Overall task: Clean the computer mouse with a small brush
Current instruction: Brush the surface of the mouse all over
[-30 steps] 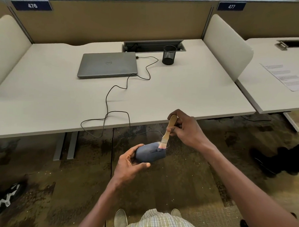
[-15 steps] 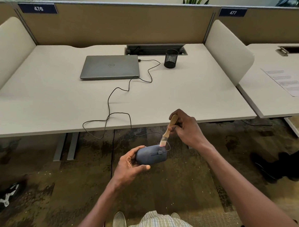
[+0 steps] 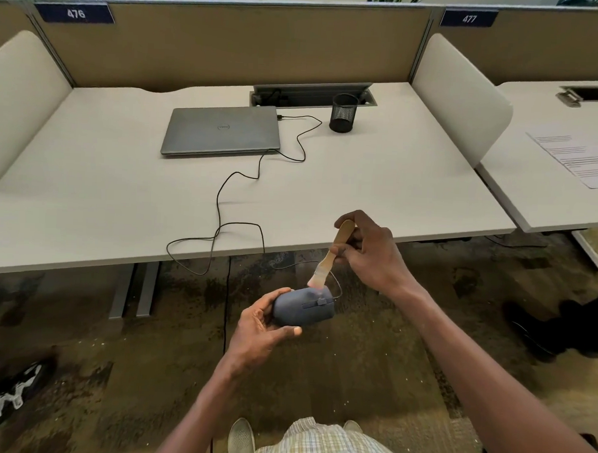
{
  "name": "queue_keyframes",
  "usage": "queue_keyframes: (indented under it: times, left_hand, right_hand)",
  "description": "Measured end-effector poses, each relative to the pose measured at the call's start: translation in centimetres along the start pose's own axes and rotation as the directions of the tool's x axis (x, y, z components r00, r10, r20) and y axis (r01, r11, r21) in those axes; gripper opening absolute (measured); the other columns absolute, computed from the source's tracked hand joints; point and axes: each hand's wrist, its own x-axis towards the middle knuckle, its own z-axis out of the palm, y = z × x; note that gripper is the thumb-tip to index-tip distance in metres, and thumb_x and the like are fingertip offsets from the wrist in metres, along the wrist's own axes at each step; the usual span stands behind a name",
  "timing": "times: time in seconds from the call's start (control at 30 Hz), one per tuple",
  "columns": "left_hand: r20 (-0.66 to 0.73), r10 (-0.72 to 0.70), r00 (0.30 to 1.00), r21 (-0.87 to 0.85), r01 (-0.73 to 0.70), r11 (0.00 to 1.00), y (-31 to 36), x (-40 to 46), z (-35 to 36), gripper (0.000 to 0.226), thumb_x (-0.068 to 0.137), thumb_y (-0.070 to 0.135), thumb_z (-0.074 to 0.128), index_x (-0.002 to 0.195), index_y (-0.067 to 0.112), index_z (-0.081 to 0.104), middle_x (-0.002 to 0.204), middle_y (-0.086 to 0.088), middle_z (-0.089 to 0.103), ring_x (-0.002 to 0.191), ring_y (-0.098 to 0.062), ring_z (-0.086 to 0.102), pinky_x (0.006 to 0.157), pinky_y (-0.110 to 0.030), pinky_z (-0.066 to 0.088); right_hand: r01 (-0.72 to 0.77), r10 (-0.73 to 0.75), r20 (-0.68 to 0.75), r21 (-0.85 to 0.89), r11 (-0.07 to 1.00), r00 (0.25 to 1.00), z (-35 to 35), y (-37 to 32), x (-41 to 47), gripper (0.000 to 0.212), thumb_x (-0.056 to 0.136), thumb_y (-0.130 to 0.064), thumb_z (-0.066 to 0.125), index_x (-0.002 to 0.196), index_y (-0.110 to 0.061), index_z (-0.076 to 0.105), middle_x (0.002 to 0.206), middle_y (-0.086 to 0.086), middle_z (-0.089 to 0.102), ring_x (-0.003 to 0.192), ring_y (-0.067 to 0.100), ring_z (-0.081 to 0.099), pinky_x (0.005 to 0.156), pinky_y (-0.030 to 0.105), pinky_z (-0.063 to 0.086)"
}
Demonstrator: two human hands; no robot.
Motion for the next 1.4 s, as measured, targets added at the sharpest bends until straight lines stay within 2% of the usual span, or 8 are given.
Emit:
queue_keyframes:
  times: [0.17, 0.33, 0.43, 0.77, 0.87, 1.0, 1.2, 1.4]
  left_hand:
    - [-0.002, 0.013, 1.0, -0.008, -0.013, 1.0, 0.0, 0.3, 0.2, 0.074, 0.07, -0.003, 0.085, 0.131, 0.026, 0.055, 0.132, 0.003, 0.058, 0.119, -0.001, 0.061, 0.09, -0.02, 0.056]
    - [-0.03, 0.016, 0.999, -0.031, -0.016, 0.999, -0.2, 0.2, 0.1, 0.074, 0.069, -0.001, 0.086, 0.131, 0.026, 0.056, 0.134, 0.0, 0.059, 0.122, -0.01, 0.061, 0.092, -0.023, 0.056]
    - [-0.028, 0.019, 0.999, -0.024, -0.02, 1.0, -0.3, 0.2, 0.0, 0.075, 0.07, -0.002, 0.086, 0.133, 0.024, 0.055, 0.134, 0.001, 0.059, 0.122, -0.007, 0.061, 0.093, -0.024, 0.056]
    - [-0.046, 0.02, 0.999, -0.049, -0.023, 0.999, -0.1, -0.1, -0.1, 0.073, 0.069, 0.002, 0.087, 0.13, 0.03, 0.056, 0.131, 0.006, 0.059, 0.118, 0.0, 0.062, 0.088, -0.018, 0.056]
    - [-0.044, 0.009, 0.999, -0.064, -0.012, 0.998, -0.2, -0.1, -0.1, 0.073, 0.07, 0.002, 0.087, 0.13, 0.031, 0.057, 0.132, 0.005, 0.06, 0.119, -0.003, 0.062, 0.09, -0.022, 0.057]
    - [-0.046, -0.005, 0.999, -0.092, 0.001, 0.996, -0.3, 0.0, 0.0, 0.075, 0.07, 0.001, 0.086, 0.133, 0.028, 0.056, 0.134, 0.003, 0.06, 0.121, -0.007, 0.062, 0.093, -0.028, 0.057]
    - [-0.037, -0.007, 0.999, -0.102, 0.003, 0.995, -0.1, 0.1, 0.0, 0.073, 0.071, -0.001, 0.085, 0.131, 0.029, 0.057, 0.133, 0.003, 0.059, 0.121, -0.008, 0.063, 0.091, -0.028, 0.058]
    - [-0.01, -0.033, 0.999, -0.111, 0.031, 0.993, 0.0, 0.0, -0.2, 0.074, 0.07, -0.006, 0.084, 0.132, 0.025, 0.057, 0.134, 0.0, 0.059, 0.121, -0.011, 0.063, 0.093, -0.03, 0.058]
  right_hand:
    - [0.044, -0.029, 0.147, -0.1, 0.994, 0.989, 0.5, -0.6, -0.9, 0.038, 0.092, -0.001, 0.066, 0.105, -0.033, 0.05, 0.085, -0.004, 0.07, 0.08, 0.0, 0.072, 0.071, 0.027, 0.063]
    - [0.061, -0.055, 0.07, -0.091, 0.994, 0.996, 0.1, -0.6, -1.0, 0.037, 0.093, 0.001, 0.065, 0.108, -0.03, 0.05, 0.088, -0.006, 0.07, 0.083, -0.007, 0.071, 0.07, 0.023, 0.063]
    - [0.065, -0.053, 0.111, -0.107, 0.992, 0.992, 0.2, -0.8, -1.1, 0.038, 0.094, 0.002, 0.063, 0.106, -0.032, 0.049, 0.088, -0.005, 0.069, 0.082, -0.006, 0.071, 0.07, 0.019, 0.061]
    - [0.096, -0.088, 0.052, -0.178, 0.979, 0.995, 0.1, -1.0, -1.5, 0.037, 0.095, 0.002, 0.06, 0.108, -0.03, 0.048, 0.089, -0.002, 0.069, 0.08, -0.002, 0.071, 0.068, 0.023, 0.062]
    - [0.085, -0.074, 0.073, -0.156, 0.984, 0.995, 0.1, -1.0, -1.6, 0.036, 0.094, 0.003, 0.061, 0.106, -0.029, 0.048, 0.088, -0.002, 0.069, 0.081, -0.001, 0.072, 0.068, 0.023, 0.062]
    - [0.097, -0.103, -0.02, -0.2, 0.975, 0.994, -0.1, -0.7, -1.8, 0.031, 0.095, 0.002, 0.059, 0.108, -0.024, 0.048, 0.083, -0.003, 0.069, 0.078, -0.004, 0.07, 0.065, 0.019, 0.06]
    - [0.027, -0.018, 0.057, -0.16, 0.987, 0.998, -0.7, 0.0, -1.9, 0.036, 0.092, 0.003, 0.061, 0.099, -0.03, 0.05, 0.086, -0.005, 0.07, 0.083, 0.002, 0.072, 0.071, 0.033, 0.064]
    - [-0.018, 0.014, -0.028, -0.142, 0.99, 1.0, 0.0, 0.5, -1.2, 0.035, 0.093, 0.006, 0.058, 0.102, -0.027, 0.05, 0.085, -0.003, 0.07, 0.08, 0.001, 0.072, 0.071, 0.034, 0.063]
